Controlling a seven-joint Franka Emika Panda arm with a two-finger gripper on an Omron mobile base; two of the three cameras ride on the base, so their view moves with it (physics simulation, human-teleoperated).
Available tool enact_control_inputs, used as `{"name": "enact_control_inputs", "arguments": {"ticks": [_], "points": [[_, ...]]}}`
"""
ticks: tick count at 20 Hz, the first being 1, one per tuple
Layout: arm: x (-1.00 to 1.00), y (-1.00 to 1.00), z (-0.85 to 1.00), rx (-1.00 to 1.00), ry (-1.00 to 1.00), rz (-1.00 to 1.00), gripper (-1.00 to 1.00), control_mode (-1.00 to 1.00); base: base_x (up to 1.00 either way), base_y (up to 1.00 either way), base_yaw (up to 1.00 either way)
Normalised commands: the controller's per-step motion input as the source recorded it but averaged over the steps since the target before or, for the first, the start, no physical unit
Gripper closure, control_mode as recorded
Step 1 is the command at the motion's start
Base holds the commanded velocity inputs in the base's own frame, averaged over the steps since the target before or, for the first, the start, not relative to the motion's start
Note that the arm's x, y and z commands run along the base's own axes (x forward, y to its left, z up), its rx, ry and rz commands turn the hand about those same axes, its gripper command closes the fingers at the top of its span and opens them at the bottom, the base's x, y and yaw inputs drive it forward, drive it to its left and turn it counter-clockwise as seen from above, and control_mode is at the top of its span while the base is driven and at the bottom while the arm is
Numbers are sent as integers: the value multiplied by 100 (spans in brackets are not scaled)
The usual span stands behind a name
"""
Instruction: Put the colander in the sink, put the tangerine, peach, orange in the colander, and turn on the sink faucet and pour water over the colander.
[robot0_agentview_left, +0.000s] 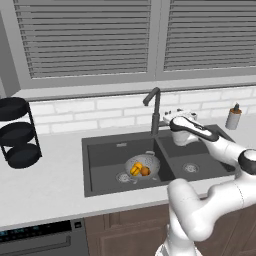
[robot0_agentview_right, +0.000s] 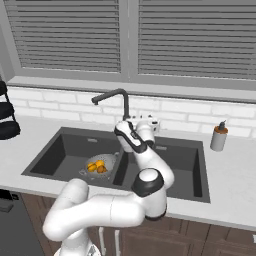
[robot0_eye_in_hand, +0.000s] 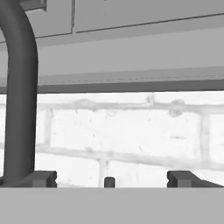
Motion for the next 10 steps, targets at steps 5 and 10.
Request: {"name": "enact_control_inputs", "arguments": {"ticks": [5,10], "points": [[32,6,-27,0,0,-3,-100,-100,0,0,0],[28,0,-38,0,0,-4,-100,-100,0,0,0]]}}
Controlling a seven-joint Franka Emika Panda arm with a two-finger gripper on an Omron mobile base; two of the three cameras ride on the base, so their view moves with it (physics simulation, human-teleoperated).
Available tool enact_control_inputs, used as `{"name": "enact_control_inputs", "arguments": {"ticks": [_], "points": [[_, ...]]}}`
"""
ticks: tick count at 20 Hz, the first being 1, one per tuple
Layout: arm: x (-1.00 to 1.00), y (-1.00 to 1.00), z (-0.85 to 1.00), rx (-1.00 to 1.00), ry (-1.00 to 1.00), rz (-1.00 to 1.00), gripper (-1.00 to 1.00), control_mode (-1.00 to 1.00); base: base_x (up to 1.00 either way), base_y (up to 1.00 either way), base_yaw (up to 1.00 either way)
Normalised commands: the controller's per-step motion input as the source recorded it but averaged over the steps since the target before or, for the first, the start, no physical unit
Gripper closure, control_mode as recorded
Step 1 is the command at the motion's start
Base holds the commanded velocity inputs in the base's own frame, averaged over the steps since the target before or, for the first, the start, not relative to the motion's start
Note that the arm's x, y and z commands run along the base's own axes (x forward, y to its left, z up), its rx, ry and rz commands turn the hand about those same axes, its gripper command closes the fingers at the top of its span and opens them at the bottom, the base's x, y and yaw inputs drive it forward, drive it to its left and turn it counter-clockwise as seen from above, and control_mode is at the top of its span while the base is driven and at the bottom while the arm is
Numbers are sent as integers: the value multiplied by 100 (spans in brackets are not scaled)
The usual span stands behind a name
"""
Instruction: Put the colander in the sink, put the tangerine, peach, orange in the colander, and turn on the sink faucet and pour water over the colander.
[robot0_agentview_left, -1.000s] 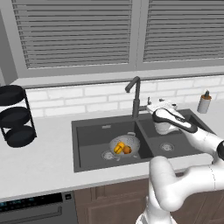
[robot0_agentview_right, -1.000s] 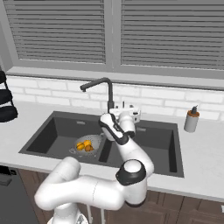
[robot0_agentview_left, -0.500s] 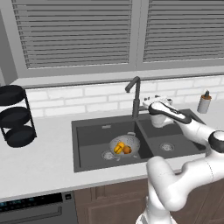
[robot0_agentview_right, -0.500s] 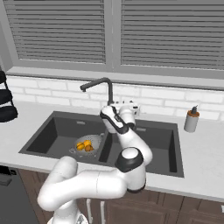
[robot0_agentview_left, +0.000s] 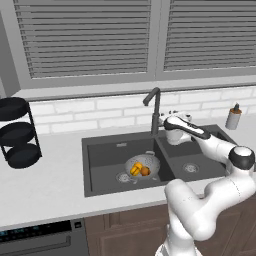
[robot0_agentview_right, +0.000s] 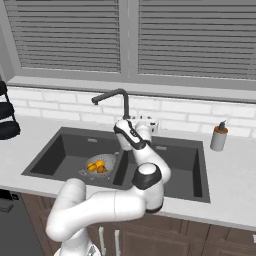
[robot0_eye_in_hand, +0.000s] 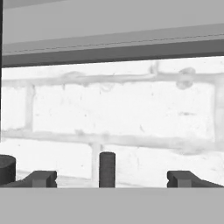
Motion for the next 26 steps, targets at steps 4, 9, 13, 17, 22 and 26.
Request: {"name": "enact_control_inputs", "arguments": {"ticks": [4,9,13,17,22,26], "points": [[32,0,-29,0,0,-3,-100,-100,0,0,0],[34,-1,-15,0,0,-3,-100,-100,0,0,0],[27,-13,-2,3,0,-6,100,-100,0,0,0],[5,-72,-2,12,0,-27,100,-100,0,0,0],[6,-98,0,23,0,-44,100,-100,0,0,0],[18,-100,0,24,1,-50,100,-100,0,0,0]]}}
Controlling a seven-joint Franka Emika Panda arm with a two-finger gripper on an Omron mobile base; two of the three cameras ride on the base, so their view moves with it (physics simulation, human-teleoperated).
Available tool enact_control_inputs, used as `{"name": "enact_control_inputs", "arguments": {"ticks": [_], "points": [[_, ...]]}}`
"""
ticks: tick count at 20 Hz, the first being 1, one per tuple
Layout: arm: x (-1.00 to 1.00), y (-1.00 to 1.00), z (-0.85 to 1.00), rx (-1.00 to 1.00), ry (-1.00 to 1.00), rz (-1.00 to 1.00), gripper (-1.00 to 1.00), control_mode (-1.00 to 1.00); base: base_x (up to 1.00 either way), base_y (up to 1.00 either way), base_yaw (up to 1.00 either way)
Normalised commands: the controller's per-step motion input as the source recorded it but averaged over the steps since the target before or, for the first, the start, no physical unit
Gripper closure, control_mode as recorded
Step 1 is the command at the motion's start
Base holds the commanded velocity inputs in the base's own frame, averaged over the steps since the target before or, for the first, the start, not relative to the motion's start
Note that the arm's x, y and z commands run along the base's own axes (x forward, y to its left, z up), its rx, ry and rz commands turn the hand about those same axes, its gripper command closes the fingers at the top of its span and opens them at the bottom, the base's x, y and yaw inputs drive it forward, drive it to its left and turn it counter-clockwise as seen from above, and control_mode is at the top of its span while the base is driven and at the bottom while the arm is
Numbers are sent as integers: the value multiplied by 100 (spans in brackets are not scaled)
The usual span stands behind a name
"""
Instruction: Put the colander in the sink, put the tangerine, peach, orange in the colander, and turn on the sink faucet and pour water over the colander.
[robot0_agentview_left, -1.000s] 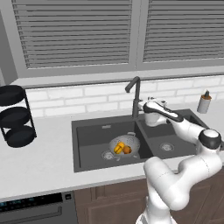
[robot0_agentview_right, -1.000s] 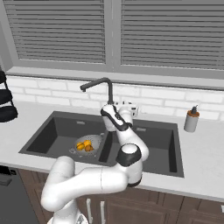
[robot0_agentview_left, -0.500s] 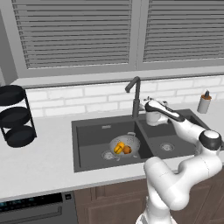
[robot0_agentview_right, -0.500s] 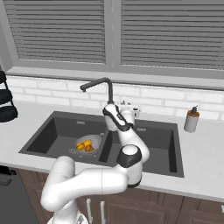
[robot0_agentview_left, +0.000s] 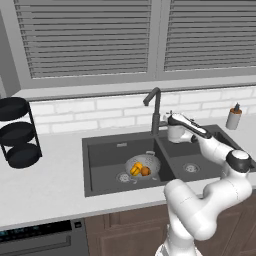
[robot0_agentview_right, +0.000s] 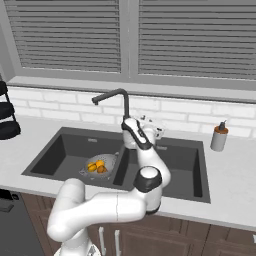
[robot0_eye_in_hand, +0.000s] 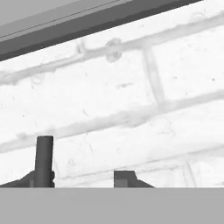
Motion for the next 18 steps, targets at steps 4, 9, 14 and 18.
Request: {"name": "enact_control_inputs", "arguments": {"ticks": [4,9,14,18], "points": [[17,-100,0,29,11,-44,100,-100,0,0,0],[-17,-100,36,39,4,-31,100,-100,0,0,0],[-98,-72,89,36,-27,-12,100,-100,0,0,0],[-100,-10,8,7,-36,-22,100,-100,0,0,0]]}}
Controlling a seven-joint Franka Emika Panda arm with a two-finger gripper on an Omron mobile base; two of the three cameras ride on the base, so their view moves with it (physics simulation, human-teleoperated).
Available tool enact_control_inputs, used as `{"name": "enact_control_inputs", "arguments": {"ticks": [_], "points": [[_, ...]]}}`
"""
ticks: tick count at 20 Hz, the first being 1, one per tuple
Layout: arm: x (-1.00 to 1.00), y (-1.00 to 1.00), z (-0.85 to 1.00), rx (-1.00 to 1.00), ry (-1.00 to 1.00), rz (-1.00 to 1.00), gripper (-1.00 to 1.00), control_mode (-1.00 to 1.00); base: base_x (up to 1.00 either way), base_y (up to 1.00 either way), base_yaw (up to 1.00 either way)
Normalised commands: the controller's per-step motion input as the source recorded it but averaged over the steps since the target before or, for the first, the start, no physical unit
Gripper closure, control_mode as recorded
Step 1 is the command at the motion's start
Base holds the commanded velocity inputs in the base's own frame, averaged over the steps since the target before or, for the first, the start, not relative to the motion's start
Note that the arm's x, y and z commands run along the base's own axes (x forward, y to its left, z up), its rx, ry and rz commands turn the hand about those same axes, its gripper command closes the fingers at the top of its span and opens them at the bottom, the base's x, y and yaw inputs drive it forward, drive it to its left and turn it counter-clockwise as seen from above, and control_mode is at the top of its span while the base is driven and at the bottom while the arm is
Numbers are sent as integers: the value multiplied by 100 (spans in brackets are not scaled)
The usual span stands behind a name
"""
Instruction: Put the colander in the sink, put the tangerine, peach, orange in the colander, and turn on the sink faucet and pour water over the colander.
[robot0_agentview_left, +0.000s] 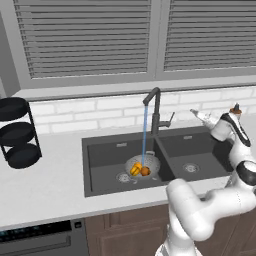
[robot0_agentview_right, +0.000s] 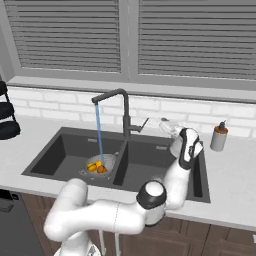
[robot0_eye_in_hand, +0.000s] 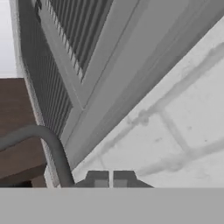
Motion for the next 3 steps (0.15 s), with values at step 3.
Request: {"name": "enact_control_inputs", "arguments": {"ticks": [3], "points": [[-100,5,-15,-4,-41,-30,100,-100,0,0,0]]}}
